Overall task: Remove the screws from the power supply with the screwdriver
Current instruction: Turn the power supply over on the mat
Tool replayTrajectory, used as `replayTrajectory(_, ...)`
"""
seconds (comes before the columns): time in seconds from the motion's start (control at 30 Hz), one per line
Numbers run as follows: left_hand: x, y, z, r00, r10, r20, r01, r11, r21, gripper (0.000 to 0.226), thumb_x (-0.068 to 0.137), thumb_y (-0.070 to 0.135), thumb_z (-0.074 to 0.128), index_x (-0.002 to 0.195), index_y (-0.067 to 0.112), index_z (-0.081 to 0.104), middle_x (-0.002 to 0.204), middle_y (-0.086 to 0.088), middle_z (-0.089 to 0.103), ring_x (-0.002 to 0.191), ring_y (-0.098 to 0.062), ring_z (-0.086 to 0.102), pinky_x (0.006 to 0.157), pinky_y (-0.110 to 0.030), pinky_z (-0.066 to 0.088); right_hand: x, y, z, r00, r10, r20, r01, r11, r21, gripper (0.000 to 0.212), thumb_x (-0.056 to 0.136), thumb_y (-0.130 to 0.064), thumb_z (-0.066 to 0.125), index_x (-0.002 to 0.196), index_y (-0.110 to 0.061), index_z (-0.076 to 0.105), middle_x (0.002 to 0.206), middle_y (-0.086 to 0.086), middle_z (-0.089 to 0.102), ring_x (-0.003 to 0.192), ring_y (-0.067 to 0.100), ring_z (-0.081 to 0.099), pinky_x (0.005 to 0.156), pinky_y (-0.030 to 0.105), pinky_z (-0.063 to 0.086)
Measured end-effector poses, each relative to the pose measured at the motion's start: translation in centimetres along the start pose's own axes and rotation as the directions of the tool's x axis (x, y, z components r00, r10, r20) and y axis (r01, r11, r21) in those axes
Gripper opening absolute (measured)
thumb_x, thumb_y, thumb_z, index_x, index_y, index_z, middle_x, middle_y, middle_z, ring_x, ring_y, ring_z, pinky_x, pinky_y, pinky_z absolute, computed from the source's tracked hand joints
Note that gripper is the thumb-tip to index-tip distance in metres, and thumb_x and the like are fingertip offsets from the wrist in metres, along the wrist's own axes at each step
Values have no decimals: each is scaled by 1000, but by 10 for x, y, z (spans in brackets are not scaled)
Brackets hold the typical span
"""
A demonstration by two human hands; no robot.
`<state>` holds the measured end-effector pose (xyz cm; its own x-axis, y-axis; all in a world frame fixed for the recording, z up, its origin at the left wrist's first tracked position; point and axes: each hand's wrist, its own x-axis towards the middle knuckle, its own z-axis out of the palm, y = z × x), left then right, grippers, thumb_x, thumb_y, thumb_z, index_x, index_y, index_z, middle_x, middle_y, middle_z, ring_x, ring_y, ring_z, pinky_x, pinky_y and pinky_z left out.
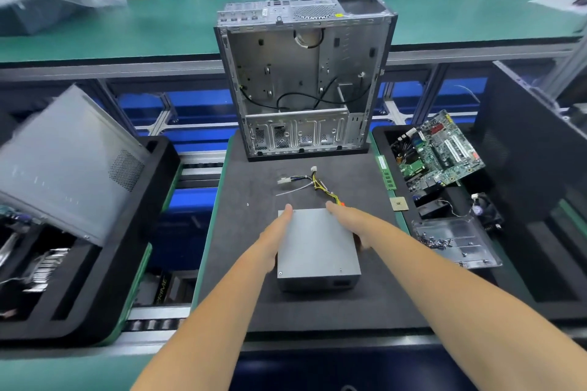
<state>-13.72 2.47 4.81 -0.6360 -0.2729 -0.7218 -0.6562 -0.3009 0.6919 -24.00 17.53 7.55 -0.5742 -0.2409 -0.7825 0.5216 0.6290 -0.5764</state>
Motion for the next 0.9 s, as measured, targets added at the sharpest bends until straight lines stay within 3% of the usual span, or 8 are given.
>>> replayTrajectory(0.17, -1, -1, 7, 1000, -1, -25, -2, 993, -118, 105, 61, 80, 54, 146, 21, 36, 152, -3, 33, 135, -27, 38, 111, -48, 33, 1, -4, 5, 999, -49, 4, 49, 993, 105, 76, 83, -69, 53, 140, -20, 41, 109, -8, 53, 91, 14, 56, 74, 26, 43)
replayTrajectory(0.27, 1, 4, 1, 995, 24, -95, -36, 991, -126, 109, 59, 80, 56, 147, 20, 32, 151, -1, 33, 133, -26, 41, 109, -47, 35, 9, -10, 5, 996, -68, -50, 74, 989, 129, 91, 80, -72, 54, 150, -18, 29, 150, -3, 34, 136, 23, 35, 106, 38, 29)
replayTrajectory(0.33, 4, 10, -2, 988, 40, -146, -56, 992, -111, 104, 67, 79, 55, 148, 18, 29, 150, 0, 33, 132, -25, 41, 109, -46, 35, 13, -14, 5, 995, -49, -92, 65, 981, 182, 90, 81, -71, 53, 149, -16, 31, 152, 3, 34, 138, 29, 33, 106, 43, 30)
replayTrajectory(0.47, 9, 22, -2, 972, 35, -231, -59, 993, -99, 87, 76, 69, 53, 142, 14, 36, 141, 2, 39, 120, -24, 46, 100, -39, 38, 16, -24, 8, 990, -57, -126, 79, 980, 181, 53, 79, -43, 56, 119, -9, 56, 111, 7, 64, 89, 26, 63, 68, 28, 44)
replayTrajectory(0.6, 11, 40, 2, 950, 59, -308, -71, 997, -28, 53, 69, 48, 56, 108, 11, 55, 110, -2, 56, 94, -24, 54, 73, -32, 45, 14, -36, 7, 997, -32, -73, 42, 988, 146, 20, 75, -25, 50, 90, -11, 48, 74, 3, 53, 51, 20, 51, 47, 18, 39)
replayTrajectory(0.7, 11, 49, 6, 931, 66, -359, -72, 997, -4, 31, 68, 38, 55, 89, 17, 47, 87, 3, 48, 75, -17, 47, 54, -27, 31, 9, -43, 7, 997, -6, -74, 17, 989, 148, 11, 77, -19, 48, 75, -13, 39, 63, 2, 48, 34, 17, 46, 38, 13, 36)
replayTrajectory(0.8, 11, 52, 8, 927, 51, -373, -58, 998, -7, 22, 63, 36, 54, 75, 19, 46, 81, 7, 44, 70, -15, 44, 53, -27, 30, 8, -44, 7, 996, 3, -90, 12, 987, 163, 9, 77, -16, 49, 77, -12, 41, 66, 3, 50, 32, 17, 47, 36, 14, 37)
replayTrajectory(0.9, 12, 55, 9, 919, 34, -393, -36, 999, 1, 25, 57, 32, 53, 77, 18, 46, 81, 6, 46, 70, -17, 46, 53, -28, 32, 5, -47, 6, 994, 12, -110, 2, 992, 127, 9, 79, -14, 50, 77, -12, 41, 69, 3, 50, 31, 15, 47, 36, 12, 37)
